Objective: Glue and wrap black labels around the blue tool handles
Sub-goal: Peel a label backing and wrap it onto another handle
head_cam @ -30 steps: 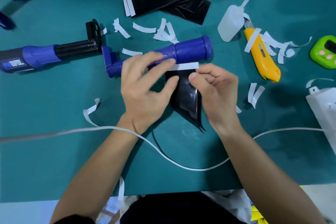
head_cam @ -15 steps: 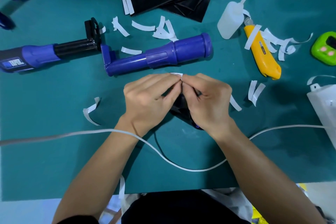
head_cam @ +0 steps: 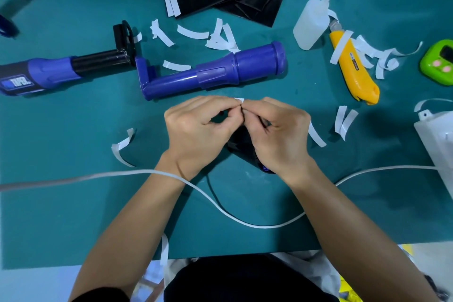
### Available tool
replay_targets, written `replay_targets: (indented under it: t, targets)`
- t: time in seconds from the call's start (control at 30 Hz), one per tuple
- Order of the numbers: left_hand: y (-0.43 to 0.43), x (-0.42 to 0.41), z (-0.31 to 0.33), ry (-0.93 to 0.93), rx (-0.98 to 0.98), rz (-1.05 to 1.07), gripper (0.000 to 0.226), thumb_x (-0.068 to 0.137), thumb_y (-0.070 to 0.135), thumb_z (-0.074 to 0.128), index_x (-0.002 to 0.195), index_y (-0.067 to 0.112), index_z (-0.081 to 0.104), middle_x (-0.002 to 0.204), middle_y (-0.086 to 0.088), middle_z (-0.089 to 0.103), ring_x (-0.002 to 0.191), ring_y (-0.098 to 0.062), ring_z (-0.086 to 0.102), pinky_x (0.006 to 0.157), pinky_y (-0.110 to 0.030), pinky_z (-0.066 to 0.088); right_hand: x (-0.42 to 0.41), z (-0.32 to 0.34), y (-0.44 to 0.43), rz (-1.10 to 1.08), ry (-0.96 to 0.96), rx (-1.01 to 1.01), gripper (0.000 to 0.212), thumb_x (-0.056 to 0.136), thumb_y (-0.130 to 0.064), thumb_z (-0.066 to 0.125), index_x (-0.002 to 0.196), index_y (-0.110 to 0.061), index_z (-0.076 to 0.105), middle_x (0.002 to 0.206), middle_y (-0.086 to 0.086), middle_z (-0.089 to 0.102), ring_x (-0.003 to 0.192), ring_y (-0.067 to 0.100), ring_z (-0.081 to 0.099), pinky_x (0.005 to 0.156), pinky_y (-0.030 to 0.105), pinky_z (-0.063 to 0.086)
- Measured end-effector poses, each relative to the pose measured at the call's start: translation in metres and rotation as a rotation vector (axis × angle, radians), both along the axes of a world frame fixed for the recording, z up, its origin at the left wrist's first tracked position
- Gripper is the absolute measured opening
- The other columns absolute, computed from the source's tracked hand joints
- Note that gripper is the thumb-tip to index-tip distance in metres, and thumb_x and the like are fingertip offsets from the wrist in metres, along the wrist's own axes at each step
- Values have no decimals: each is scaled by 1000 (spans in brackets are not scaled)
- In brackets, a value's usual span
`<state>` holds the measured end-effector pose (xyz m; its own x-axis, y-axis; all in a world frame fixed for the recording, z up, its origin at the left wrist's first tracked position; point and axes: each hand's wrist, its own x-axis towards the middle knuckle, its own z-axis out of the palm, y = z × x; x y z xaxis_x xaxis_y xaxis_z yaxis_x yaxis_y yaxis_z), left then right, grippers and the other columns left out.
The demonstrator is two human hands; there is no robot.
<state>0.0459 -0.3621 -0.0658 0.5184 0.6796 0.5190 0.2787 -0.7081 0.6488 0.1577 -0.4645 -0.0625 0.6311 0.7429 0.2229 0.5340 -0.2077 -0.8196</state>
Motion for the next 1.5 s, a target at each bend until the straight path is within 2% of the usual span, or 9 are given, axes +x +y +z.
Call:
replay_targets:
  t: [0.23,0.33,0.47,0.53,0.63,1.07,1.27,1.4,1.5]
  targets:
    - [0,3,3,16,-131,-10,13,79,-1,75,78,10,82,78,6,76,67,-6,67,64,-27,55,1,2,0,-7,201,5,18,91,-6,68,78,-13,79,58,2,52,56,16,47,55,21,37]
    - [-1,4,3,19,-161,-6,13,80,-1,74,79,10,81,78,8,74,67,-9,66,62,-30,55,1,4,-1,4,269,-12,16,89,-6,67,77,-9,77,60,4,57,58,17,50,56,28,41]
    - [8,0,3,17,-70,-51,6,88,6,81,86,11,84,87,7,77,76,-11,72,70,-26,57,8,6,-2,3,349,5,14,87,0,67,80,-6,77,65,2,66,61,18,57,59,27,46]
    - [11,-2,4,35,-3,-86,4,91,13,82,89,11,85,89,2,79,79,-13,74,74,-24,57,11,7,-2,9,374,0,14,87,3,67,81,-4,78,67,4,69,62,21,60,60,33,49]
    - [9,-2,3,38,52,-78,10,94,16,80,88,10,85,87,-1,80,79,-14,74,74,-22,57,12,8,-2,40,383,2,15,87,7,67,81,-1,78,69,9,70,64,23,61,62,37,50]
    - [7,-1,1,68,45,-46,15,90,10,75,77,10,83,78,0,78,69,-10,65,72,-13,47,13,6,-2,103,377,-8,18,86,8,68,79,-5,78,66,2,65,61,8,54,63,19,42]
    - [7,-2,4,102,59,-40,13,80,-1,79,74,9,82,74,0,77,63,-13,62,70,-15,45,12,4,-1,109,394,-11,18,86,9,68,82,-4,80,69,3,68,63,7,56,65,18,43]
    - [6,-1,6,118,41,-37,15,76,-4,78,72,10,81,72,1,76,62,-7,54,68,-16,44,13,4,-1,111,392,-6,17,87,8,69,85,-4,81,69,0,68,62,5,54,64,17,41]
    - [7,-1,6,121,-7,-38,15,76,-2,76,72,11,81,71,3,74,58,-14,58,60,-26,49,14,4,0,115,392,-10,17,86,9,69,87,-4,81,70,-7,66,61,4,54,63,15,40]
